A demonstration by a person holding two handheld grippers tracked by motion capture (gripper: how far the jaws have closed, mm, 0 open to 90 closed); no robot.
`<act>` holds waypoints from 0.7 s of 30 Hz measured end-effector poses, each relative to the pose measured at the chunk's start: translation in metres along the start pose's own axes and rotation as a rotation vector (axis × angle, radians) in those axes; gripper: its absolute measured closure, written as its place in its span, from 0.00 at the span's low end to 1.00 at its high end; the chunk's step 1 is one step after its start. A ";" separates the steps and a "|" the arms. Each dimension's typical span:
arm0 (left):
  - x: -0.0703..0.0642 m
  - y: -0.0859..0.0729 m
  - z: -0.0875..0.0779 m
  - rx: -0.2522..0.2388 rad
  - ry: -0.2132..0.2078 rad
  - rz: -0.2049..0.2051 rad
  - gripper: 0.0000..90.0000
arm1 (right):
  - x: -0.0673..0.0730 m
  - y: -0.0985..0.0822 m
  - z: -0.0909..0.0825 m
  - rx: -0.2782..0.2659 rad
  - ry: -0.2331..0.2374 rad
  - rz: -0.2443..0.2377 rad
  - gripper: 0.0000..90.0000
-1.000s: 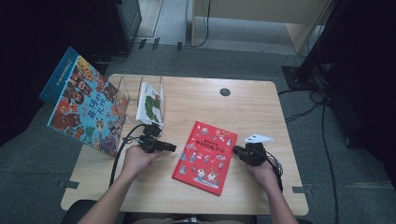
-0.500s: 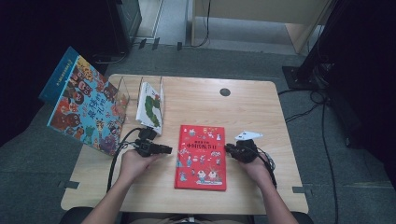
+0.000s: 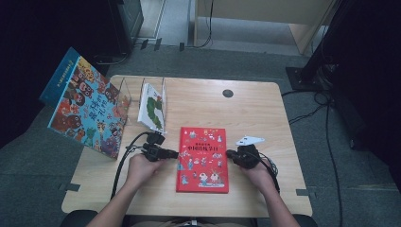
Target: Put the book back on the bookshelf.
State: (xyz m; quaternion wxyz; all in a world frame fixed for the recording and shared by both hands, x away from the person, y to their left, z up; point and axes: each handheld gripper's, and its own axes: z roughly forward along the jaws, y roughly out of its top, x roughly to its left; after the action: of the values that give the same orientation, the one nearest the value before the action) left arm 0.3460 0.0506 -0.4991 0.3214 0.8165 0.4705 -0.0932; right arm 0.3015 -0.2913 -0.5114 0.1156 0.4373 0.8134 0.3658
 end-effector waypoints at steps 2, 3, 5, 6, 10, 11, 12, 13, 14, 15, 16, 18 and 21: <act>0.001 0.000 0.000 -0.002 0.004 -0.004 0.85 | 0.002 0.001 0.001 -0.003 0.000 0.002 0.96; 0.001 0.000 0.000 -0.005 0.002 -0.011 0.86 | 0.002 0.001 0.002 -0.004 0.001 0.007 0.96; 0.002 0.000 -0.001 -0.010 -0.001 -0.016 0.86 | 0.002 0.001 0.002 -0.005 0.003 0.007 0.98; 0.003 0.000 -0.001 -0.011 0.001 -0.019 0.85 | 0.002 0.001 0.003 -0.005 0.007 0.007 1.00; 0.004 0.000 -0.002 -0.020 0.002 -0.026 0.87 | 0.003 0.003 0.006 -0.011 0.005 0.011 1.00; 0.004 0.001 -0.003 -0.027 0.004 -0.026 0.87 | 0.003 0.004 0.007 -0.018 0.005 0.016 1.00; 0.004 0.001 -0.003 -0.034 0.003 -0.034 0.87 | 0.003 0.004 0.007 -0.020 0.004 0.020 1.00; 0.005 0.002 -0.003 -0.038 0.002 -0.039 0.87 | 0.003 0.005 0.008 -0.020 0.003 0.023 1.00; 0.006 0.002 -0.004 -0.043 0.000 -0.041 0.87 | 0.003 0.005 0.010 -0.021 -0.003 0.020 1.00; 0.007 0.003 -0.003 -0.045 -0.020 -0.047 0.87 | 0.003 0.005 0.010 -0.022 -0.004 0.020 1.00; 0.006 0.003 -0.001 -0.051 -0.016 -0.048 0.85 | 0.003 0.006 0.012 -0.027 0.001 0.019 1.00; 0.003 0.005 -0.001 -0.053 0.017 -0.025 0.85 | 0.003 0.008 0.014 -0.029 -0.007 0.006 1.00; 0.005 0.005 -0.001 -0.057 0.014 -0.029 0.85 | 0.003 0.009 0.014 -0.027 -0.008 -0.003 1.00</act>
State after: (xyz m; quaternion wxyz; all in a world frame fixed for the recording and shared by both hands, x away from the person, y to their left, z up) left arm 0.3527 0.0527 -0.4980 0.3399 0.8006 0.4870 -0.0788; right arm 0.3124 -0.2783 -0.5150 0.1251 0.4360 0.8086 0.3748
